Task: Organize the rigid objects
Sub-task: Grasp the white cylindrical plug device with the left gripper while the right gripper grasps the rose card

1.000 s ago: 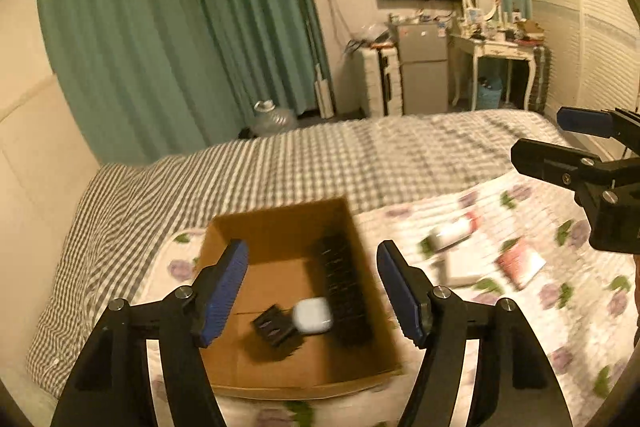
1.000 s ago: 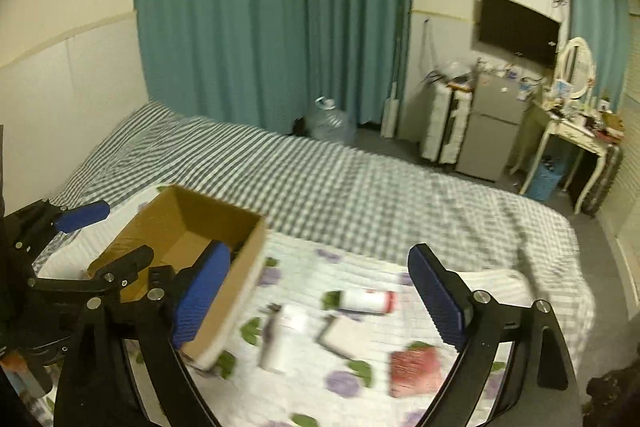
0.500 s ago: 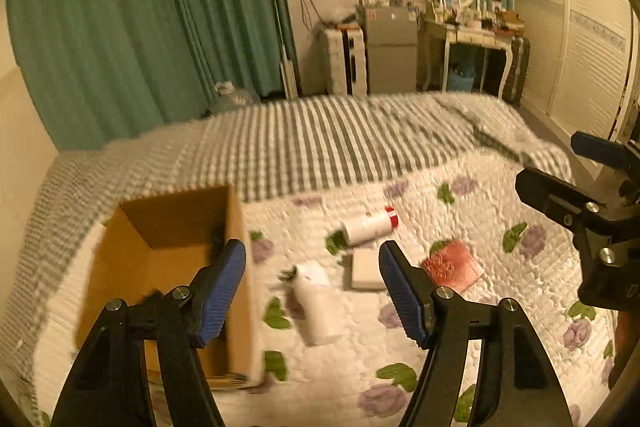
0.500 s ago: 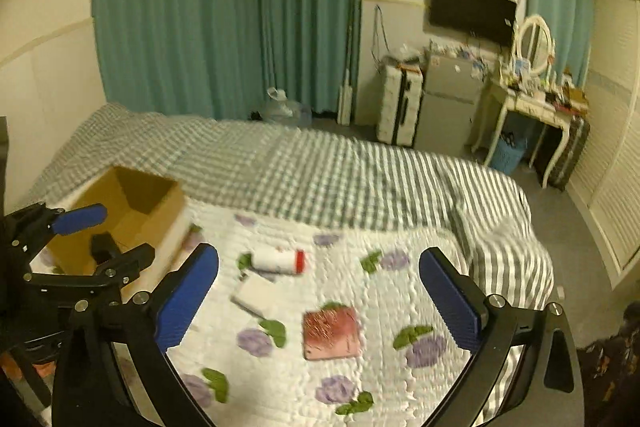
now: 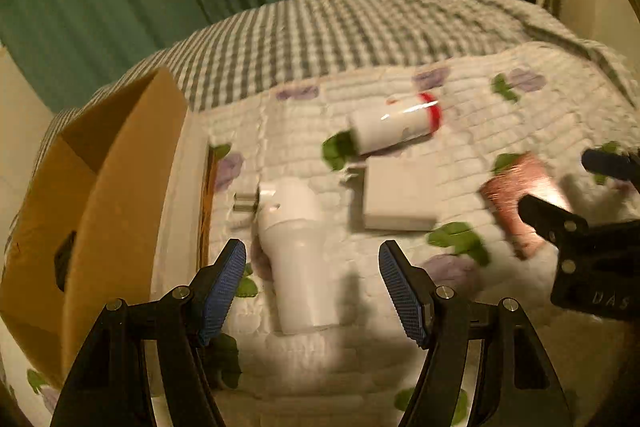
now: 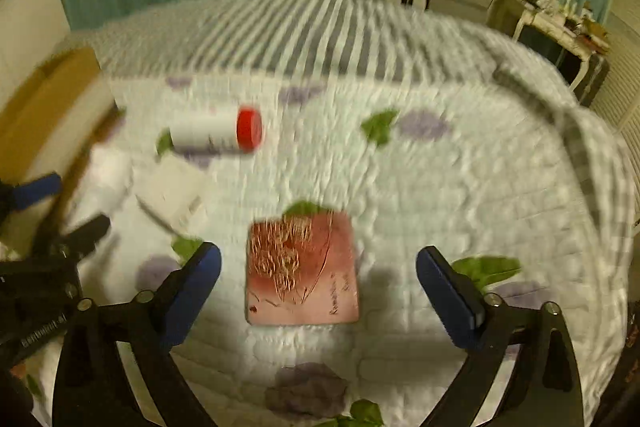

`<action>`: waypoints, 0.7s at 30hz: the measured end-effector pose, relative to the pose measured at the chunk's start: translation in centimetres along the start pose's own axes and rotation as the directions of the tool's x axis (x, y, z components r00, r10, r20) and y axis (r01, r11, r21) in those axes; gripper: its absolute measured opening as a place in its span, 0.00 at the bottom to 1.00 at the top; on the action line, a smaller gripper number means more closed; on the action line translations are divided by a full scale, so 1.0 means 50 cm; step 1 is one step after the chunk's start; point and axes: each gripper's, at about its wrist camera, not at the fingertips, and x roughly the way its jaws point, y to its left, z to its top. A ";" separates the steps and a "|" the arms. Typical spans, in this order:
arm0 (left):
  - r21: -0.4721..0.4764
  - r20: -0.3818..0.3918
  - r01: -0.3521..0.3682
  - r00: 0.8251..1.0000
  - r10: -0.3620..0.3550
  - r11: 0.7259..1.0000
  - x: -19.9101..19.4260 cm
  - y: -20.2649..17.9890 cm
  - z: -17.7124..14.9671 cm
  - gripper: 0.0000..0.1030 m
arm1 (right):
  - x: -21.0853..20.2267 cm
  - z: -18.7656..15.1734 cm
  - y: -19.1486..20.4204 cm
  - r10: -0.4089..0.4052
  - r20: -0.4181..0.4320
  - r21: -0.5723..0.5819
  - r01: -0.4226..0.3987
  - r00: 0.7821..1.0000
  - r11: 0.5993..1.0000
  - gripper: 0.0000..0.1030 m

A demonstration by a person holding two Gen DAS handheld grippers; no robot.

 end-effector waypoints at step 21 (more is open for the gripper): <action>-0.072 -0.098 0.107 0.989 -0.113 0.992 0.075 0.015 -0.008 0.33 | 0.031 -0.012 0.006 0.025 -0.058 -0.044 -0.028 0.998 0.999 0.65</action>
